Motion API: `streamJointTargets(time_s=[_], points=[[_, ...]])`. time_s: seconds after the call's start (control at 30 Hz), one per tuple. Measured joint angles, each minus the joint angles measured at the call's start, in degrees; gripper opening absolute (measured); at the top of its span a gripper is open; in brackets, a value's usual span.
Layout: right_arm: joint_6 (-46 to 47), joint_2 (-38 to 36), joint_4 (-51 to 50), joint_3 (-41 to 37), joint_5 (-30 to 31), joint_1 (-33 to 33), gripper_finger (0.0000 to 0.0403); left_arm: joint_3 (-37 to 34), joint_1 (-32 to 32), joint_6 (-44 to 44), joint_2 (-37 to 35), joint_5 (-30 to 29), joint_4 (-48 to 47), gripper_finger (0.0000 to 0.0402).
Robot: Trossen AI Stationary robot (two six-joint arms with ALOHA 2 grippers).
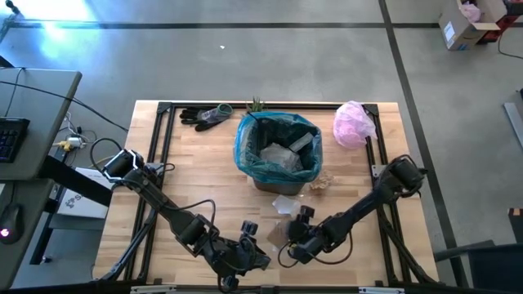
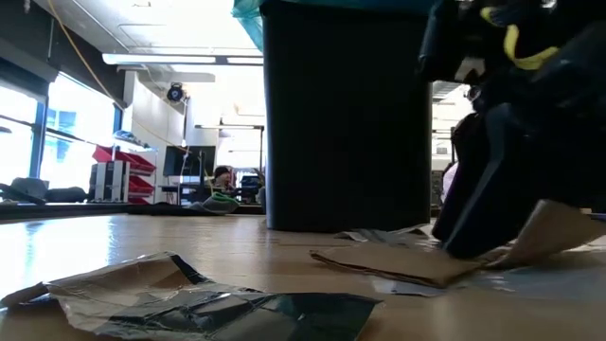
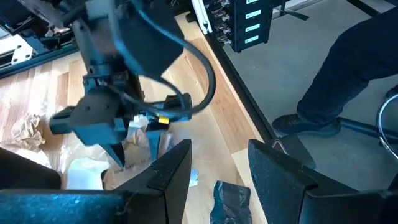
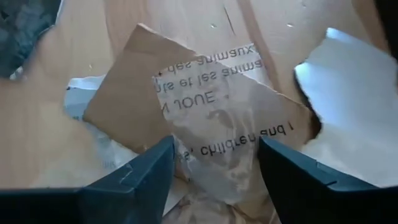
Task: Place trash/remove bag and relplace
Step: Put the transparent plastic into the trash bin
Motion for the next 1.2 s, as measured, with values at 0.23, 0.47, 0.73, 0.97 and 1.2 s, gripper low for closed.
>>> streamJointTargets(time_s=[0.23, 0.47, 0.73, 0.97, 1.2], points=[[-0.2, 3.9, 1.9, 0.5, -3.3, -1.6, 0.0152, 0.0, 0.0, 0.0, 0.0, -0.1, 0.0, 0.0142], [-0.2, 4.2, 3.2, 0.5, -3.7, -1.4, 0.0020, 0.0, -0.3, 0.0, 0.0, -0.2, 0.0, 0.0142], [-0.2, 3.1, 1.3, 1.8, -1.9, -0.1, 0.0001, 0.0, -0.4, -0.5, 0.0, -0.1, -1.2, 0.0142], [-0.7, 0.3, -12.5, 8.6, 2.8, 1.7, 0.0000, 0.0, -0.5, -0.9, 0.0, -0.1, -1.4, 0.0142], [-2.1, -0.1, -26.2, 18.9, 7.3, 2.9, 0.0000, 0.0, -0.5, -0.9, 0.0, -0.7, -1.3, 0.0142]])
